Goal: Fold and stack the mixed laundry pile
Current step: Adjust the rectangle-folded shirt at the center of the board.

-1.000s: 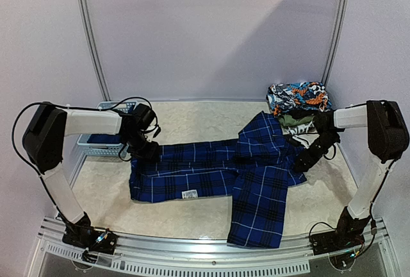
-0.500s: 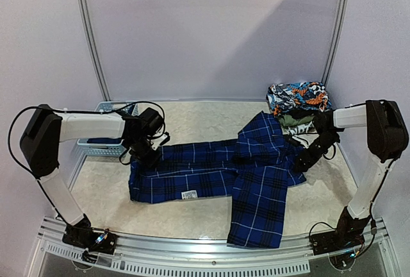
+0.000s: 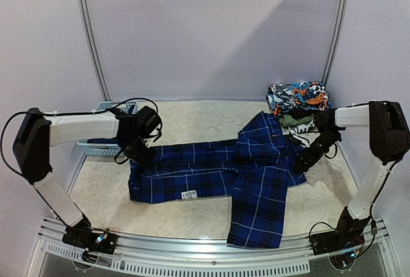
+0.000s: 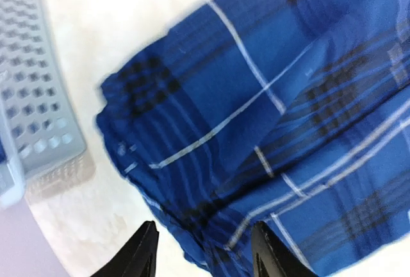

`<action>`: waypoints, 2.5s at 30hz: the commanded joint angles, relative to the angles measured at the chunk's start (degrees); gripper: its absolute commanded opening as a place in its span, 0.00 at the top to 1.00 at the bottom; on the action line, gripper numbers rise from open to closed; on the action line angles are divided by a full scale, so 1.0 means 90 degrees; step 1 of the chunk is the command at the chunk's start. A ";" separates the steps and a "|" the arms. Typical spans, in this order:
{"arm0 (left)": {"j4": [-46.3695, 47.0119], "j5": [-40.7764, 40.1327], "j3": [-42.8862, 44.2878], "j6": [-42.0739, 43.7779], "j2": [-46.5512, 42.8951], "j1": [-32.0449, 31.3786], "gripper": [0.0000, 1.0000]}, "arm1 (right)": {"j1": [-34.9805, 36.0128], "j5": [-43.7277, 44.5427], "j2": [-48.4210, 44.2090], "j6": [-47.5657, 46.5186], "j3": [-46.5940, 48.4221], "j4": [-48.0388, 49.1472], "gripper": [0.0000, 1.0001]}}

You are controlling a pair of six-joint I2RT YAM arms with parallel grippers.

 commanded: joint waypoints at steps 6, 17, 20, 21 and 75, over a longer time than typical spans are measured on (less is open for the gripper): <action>0.1715 0.1282 -0.1868 -0.2521 -0.1669 0.0635 0.48 | 0.0022 -0.0347 -0.0453 0.0149 0.0407 -0.0343 0.64; 0.3161 0.2180 -0.2508 -0.2942 -0.1362 0.1203 0.53 | 0.0015 -0.0403 -0.0397 0.0104 0.0325 -0.0373 0.64; 0.3336 0.2315 -0.2449 -0.2978 -0.1093 0.1296 0.56 | 0.0019 -0.0401 -0.0387 0.0099 0.0286 -0.0355 0.64; 0.3360 0.2325 -0.2420 -0.2995 -0.1003 0.1315 0.56 | 0.0016 -0.0401 -0.0385 0.0101 0.0290 -0.0354 0.64; 0.0183 0.1425 0.0509 -0.1428 -0.0915 0.0117 0.58 | 0.0399 -0.0869 -0.0021 0.1187 0.2377 -0.0018 0.44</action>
